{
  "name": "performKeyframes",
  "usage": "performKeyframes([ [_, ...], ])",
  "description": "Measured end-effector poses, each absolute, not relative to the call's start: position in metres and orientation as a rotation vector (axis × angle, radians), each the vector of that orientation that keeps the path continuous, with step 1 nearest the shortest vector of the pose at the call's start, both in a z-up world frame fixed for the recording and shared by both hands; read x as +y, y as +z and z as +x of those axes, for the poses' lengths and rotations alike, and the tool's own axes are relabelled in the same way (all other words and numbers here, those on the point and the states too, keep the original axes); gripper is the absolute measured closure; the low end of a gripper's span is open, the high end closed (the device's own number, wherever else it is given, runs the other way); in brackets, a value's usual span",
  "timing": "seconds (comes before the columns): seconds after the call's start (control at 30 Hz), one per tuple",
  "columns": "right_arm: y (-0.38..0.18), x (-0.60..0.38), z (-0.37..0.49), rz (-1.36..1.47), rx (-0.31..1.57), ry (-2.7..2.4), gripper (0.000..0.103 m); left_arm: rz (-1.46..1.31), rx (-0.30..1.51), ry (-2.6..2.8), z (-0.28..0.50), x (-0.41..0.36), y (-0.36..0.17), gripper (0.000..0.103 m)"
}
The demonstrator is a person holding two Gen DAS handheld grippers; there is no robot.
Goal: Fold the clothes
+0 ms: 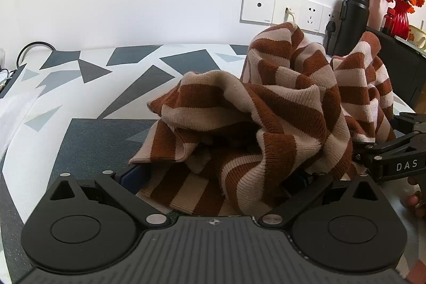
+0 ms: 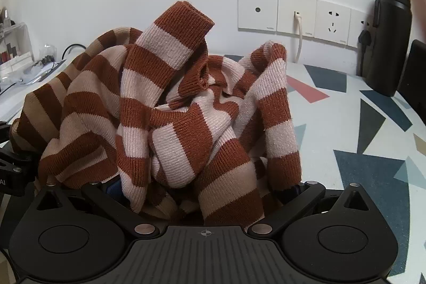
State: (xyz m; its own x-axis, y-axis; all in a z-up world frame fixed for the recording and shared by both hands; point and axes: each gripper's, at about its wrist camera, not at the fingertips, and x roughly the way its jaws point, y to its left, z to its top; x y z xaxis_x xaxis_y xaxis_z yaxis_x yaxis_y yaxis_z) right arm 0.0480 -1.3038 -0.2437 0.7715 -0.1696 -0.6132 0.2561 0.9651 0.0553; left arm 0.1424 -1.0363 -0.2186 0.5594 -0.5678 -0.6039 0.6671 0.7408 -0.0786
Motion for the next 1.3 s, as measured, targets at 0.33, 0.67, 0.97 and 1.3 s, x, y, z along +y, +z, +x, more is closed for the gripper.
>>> performKeyframes([
  [0.33,-0.244,-1.305,0.047,0.148,0.646,-0.228,0.001,0.174,0.649,-0.729,0.141,-1.037,-0.221,0.001],
  [0.67,-0.244,-1.301,0.046,0.137,0.648,-0.244,0.001,0.174,0.65,-0.729,0.141,-1.037,-0.22,0.001],
  [0.97,-0.246,-1.294,0.051,0.104,0.664,-0.258,0.001,0.182,0.65,-0.748,0.142,-1.04,-0.219,0.001],
  [1.3,-0.246,-1.294,0.054,0.097,0.666,-0.258,0.001,0.182,0.651,-0.752,0.141,-1.041,-0.219,0.001],
])
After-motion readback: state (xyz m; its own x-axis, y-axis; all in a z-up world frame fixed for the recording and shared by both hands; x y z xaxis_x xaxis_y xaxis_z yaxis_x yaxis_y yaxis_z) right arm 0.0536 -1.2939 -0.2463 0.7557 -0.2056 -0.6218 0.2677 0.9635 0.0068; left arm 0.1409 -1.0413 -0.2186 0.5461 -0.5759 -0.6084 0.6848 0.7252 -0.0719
